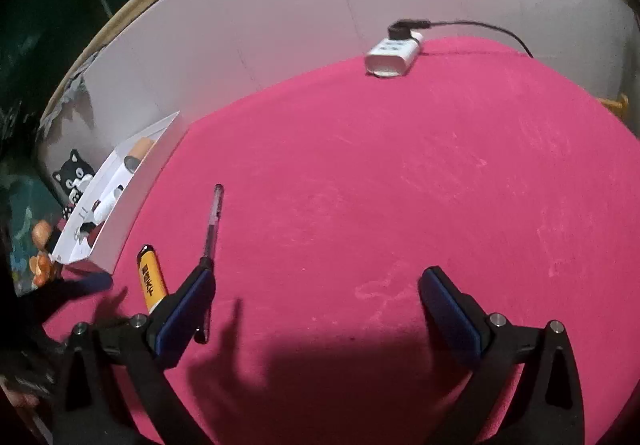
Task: Organize rigid objects
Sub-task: 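Grasp the second yellow lighter with the left tool while the right tool grasps the black pen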
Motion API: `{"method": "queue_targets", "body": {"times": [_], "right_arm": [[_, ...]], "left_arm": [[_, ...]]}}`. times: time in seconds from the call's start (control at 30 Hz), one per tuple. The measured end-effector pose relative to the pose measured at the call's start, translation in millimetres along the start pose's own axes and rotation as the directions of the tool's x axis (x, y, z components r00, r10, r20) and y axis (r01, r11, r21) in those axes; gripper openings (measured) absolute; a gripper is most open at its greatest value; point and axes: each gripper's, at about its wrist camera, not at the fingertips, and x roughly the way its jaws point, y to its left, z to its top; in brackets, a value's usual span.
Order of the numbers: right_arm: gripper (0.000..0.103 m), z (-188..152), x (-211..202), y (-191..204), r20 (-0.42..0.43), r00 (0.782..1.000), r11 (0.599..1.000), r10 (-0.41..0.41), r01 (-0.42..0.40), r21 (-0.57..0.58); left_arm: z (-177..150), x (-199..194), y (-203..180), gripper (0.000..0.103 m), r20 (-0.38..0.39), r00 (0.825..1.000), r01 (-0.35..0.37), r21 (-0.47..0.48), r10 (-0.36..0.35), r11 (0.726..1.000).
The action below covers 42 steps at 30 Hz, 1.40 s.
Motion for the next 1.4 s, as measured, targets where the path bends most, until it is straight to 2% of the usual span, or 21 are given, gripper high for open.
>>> {"method": "queue_targets", "body": {"times": [0.1, 0.27, 0.33, 0.4, 0.43, 0.47, 0.53, 0.67, 0.73, 0.77, 0.87, 0.9, 0.93, 1.0, 1.17, 1.3, 1.37, 1.4], "right_arm": [[0.103, -4.8, -12.2, -10.0, 0.014, 1.0, 0.999, 0.018, -0.019, 0.027], [0.103, -3.9, -14.9, -17.3, 0.029, 0.999, 0.997, 0.042, -0.044, 0.061], [0.103, -2.9, -15.5, -20.3, 0.033, 0.998, 0.996, 0.046, -0.048, 0.072], [0.103, -3.2, -16.5, -21.9, 0.036, 0.998, 0.996, 0.046, -0.048, 0.078], [0.103, -3.5, -16.9, -22.2, 0.035, 0.998, 0.996, 0.044, -0.047, 0.08], [0.103, -3.5, -17.5, -21.8, 0.034, 0.998, 0.996, 0.046, -0.048, 0.075], [0.103, -2.2, -16.9, -16.7, 0.03, 0.999, 0.998, 0.046, -0.047, 0.045], [0.103, 1.8, -9.3, 7.4, 0.014, 0.999, 0.997, 0.04, -0.039, -0.068], [0.102, 5.2, 0.4, 23.1, -0.008, 1.0, 0.991, 0.02, -0.02, -0.131], [0.1, 6.8, 3.9, 30.8, -0.007, 1.0, 0.987, 0.001, -0.002, -0.158], [0.075, 11.2, 14.3, 54.0, -0.026, 1.0, 0.97, -0.007, 0.0, -0.244], [0.075, 11.6, 17.9, 58.2, -0.04, 0.999, 0.966, 0.001, -0.012, -0.257], [0.075, 11.5, 21.3, 62.5, -0.053, 0.999, 0.962, 0.008, -0.023, -0.272], [0.07, 9.2, 28.6, 72.8, -0.078, 0.997, 0.95, 0.002, -0.026, -0.312], [0.053, 3.5, 40.5, 83.5, -0.131, 0.991, 0.938, -0.008, -0.038, -0.345], [0.039, -0.3, 38.5, 82.8, -0.124, 0.991, 0.926, -0.038, -0.012, -0.377], [0.038, -3.9, 35.9, 83.2, -0.118, 0.992, 0.913, -0.053, 0.0, -0.408], [0.038, -5.0, 35.2, 83.8, -0.117, 0.991, 0.908, -0.058, 0.004, -0.419]], "left_arm": [[3.0, 19.7, 3.8, 0.103, -0.072, 0.997, -0.01, -0.051, 0.006, 0.999], [25.2, 35.4, 0.6, 0.102, -0.037, 0.998, -0.058, -0.028, 0.057, 0.998], [29.5, 40.9, -3.3, 0.096, -0.015, 0.997, -0.079, 0.047, 0.079, 0.996], [30.1, 41.7, -9.0, 0.079, 0.029, 0.996, -0.089, 0.167, 0.086, 0.982], [29.1, 40.3, -9.5, 0.075, 0.037, 0.996, -0.085, 0.201, 0.079, 0.976], [27.4, 36.6, -9.3, 0.067, 0.036, 0.997, -0.077, 0.222, 0.07, 0.972], [22.5, 31.6, -4.7, 0.066, 0.025, 0.996, -0.084, 0.221, 0.08, 0.972], [18.2, 25.9, 9.7, 0.066, 0.007, 0.996, -0.09, 0.148, 0.09, 0.985], [18.3, 26.1, 7.8, 0.066, 0.009, 0.995, -0.101, 0.159, 0.101, 0.982], [18.1, 25.5, 6.4, 0.066, 0.012, 0.994, -0.11, 0.169, 0.109, 0.98], [17.1, 25.4, 6.1, 0.063, 0.011, 0.994, -0.111, 0.184, 0.111, 0.977], [16.9, 26.2, 4.2, 0.059, 0.009, 0.994, -0.105, 0.185, 0.105, 0.977], [15.0, 23.8, 6.3, 0.058, 0.008, 0.995, -0.102, 0.181, 0.102, 0.978], [12.3, 22.0, 8.3, 0.058, 0.018, 0.993, -0.121, 0.175, 0.12, 0.977], [10.6, 22.1, 9.4, 0.058, 0.023, 0.995, -0.103, 0.191, 0.1, 0.976], [9.6, 22.8, 6.7, 0.059, 0.04, 0.995, -0.099, 0.199, 0.092, 0.975], [9.7, 22.4, 11.2, 0.058, 0.034, 0.997, -0.076, 0.18, 0.071, 0.981], [9.4, 21.8, 12.1, 0.055, 0.032, 0.998, -0.067, 0.179, 0.062, 0.982]]}}
